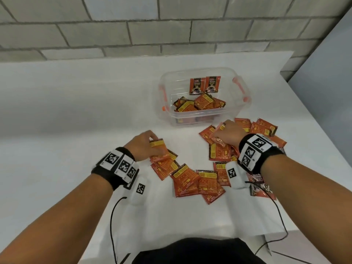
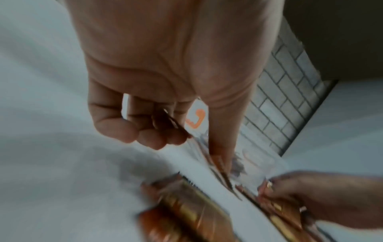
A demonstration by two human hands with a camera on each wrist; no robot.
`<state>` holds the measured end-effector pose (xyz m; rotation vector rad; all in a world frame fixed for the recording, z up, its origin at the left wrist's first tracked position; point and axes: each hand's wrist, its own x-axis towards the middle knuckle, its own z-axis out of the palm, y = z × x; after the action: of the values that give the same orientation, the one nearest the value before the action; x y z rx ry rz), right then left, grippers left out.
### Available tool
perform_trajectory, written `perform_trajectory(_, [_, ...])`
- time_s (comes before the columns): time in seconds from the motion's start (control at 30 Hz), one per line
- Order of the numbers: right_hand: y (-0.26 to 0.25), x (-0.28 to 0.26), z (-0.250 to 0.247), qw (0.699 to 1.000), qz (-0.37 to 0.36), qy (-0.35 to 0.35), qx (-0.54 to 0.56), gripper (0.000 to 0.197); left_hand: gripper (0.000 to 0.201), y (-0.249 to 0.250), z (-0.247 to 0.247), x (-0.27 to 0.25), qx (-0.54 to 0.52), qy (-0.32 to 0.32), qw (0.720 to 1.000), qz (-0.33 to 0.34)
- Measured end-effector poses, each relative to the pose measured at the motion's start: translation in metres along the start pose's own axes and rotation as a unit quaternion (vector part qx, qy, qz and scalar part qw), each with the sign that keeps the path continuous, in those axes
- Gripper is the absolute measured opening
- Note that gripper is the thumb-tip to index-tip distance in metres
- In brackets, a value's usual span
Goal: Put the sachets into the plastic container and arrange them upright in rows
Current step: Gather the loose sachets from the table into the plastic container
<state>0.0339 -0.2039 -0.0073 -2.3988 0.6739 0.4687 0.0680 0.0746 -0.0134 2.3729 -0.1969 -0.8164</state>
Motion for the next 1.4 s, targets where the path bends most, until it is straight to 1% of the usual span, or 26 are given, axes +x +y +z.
perform_trajectory(0.07, [-0.002, 0.003, 0.007, 0.998, -0.003, -0.010, -0.060, 0.065, 0.052, -0.004, 0.010, -0.003, 0.056, -0.018, 0.998, -0.015])
perform_trajectory(0.2, [-0.011, 0.005, 0.017, 0.991, -0.025, 0.004, -0.135, 0.052, 0.060, -0.003, 0.026, -0.004, 0.115, -0.009, 0.993, -0.009])
perform_trajectory(0.3, [-0.014, 0.005, 0.020, 0.981, -0.024, 0.021, -0.190, 0.061, 0.063, 0.000, 0.029, 0.000, 0.150, 0.003, 0.989, -0.002])
perform_trajectory(0.37, [-0.014, 0.006, 0.023, 0.977, -0.022, 0.033, -0.209, 0.069, 0.062, 0.001, 0.030, 0.003, 0.152, 0.009, 0.988, -0.008])
perform_trajectory(0.47, [-0.014, 0.006, 0.025, 0.983, -0.030, 0.047, -0.174, 0.068, 0.057, 0.001, 0.031, 0.005, 0.111, -0.001, 0.994, -0.014])
perform_trajectory(0.53, [-0.013, 0.006, 0.025, 0.992, -0.029, 0.038, -0.117, 0.059, 0.051, 0.002, 0.030, 0.005, 0.057, -0.011, 0.998, -0.005])
perform_trajectory(0.6, [-0.012, 0.004, 0.022, 0.998, -0.030, 0.023, -0.054, 0.049, 0.048, 0.003, 0.027, 0.004, 0.012, -0.012, 1.000, 0.014])
perform_trajectory(0.63, [-0.011, 0.002, 0.019, 0.999, -0.033, 0.017, -0.030, 0.047, 0.048, 0.003, 0.025, 0.003, -0.013, -0.011, 1.000, 0.025])
perform_trajectory(0.73, [-0.008, -0.008, 0.002, 0.997, -0.066, -0.018, 0.023, 0.055, 0.049, 0.006, 0.019, -0.006, -0.106, -0.032, 0.992, 0.061])
perform_trajectory(0.8, [-0.004, -0.020, -0.011, 0.994, -0.094, -0.057, -0.014, 0.060, 0.054, 0.009, 0.020, -0.013, -0.126, -0.080, 0.985, 0.088])
perform_trajectory(0.83, [0.000, -0.024, -0.016, 0.990, -0.102, -0.078, -0.050, 0.060, 0.058, 0.010, 0.023, -0.016, -0.111, -0.110, 0.982, 0.102])
perform_trajectory(0.9, [0.008, -0.029, -0.017, 0.978, -0.101, -0.114, -0.144, 0.063, 0.067, 0.014, 0.034, -0.020, -0.033, -0.162, 0.978, 0.128])
perform_trajectory(0.93, [0.012, -0.030, -0.013, 0.969, -0.097, -0.124, -0.191, 0.066, 0.072, 0.017, 0.040, -0.020, 0.020, -0.176, 0.974, 0.139])
perform_trajectory(1.0, [0.018, -0.031, -0.004, 0.958, -0.090, -0.134, -0.236, 0.069, 0.078, 0.022, 0.051, -0.018, 0.122, -0.186, 0.963, 0.152])
perform_trajectory(1.07, [0.020, -0.030, 0.004, 0.954, -0.099, -0.112, -0.260, 0.063, 0.072, 0.026, 0.056, -0.015, 0.182, -0.172, 0.954, 0.167])
perform_trajectory(1.13, [0.022, -0.029, 0.009, 0.949, -0.107, -0.086, -0.285, 0.061, 0.061, 0.029, 0.058, -0.013, 0.204, -0.144, 0.951, 0.182])
perform_trajectory(1.2, [0.023, -0.028, 0.010, 0.947, -0.112, -0.070, -0.293, 0.062, 0.055, 0.031, 0.058, -0.010, 0.208, -0.116, 0.953, 0.188])
perform_trajectory(1.27, [0.025, -0.028, 0.011, 0.947, -0.132, -0.051, -0.288, 0.058, 0.047, 0.032, 0.058, -0.008, 0.193, -0.096, 0.957, 0.195])
perform_trajectory(1.33, [0.027, -0.029, 0.009, 0.950, -0.154, -0.041, -0.268, 0.051, 0.033, 0.034, 0.055, -0.008, 0.161, -0.071, 0.960, 0.216])
perform_trajectory(1.4, [0.026, -0.030, 0.003, 0.960, -0.158, -0.047, -0.228, 0.045, 0.023, 0.036, 0.046, -0.011, 0.116, -0.049, 0.965, 0.231])
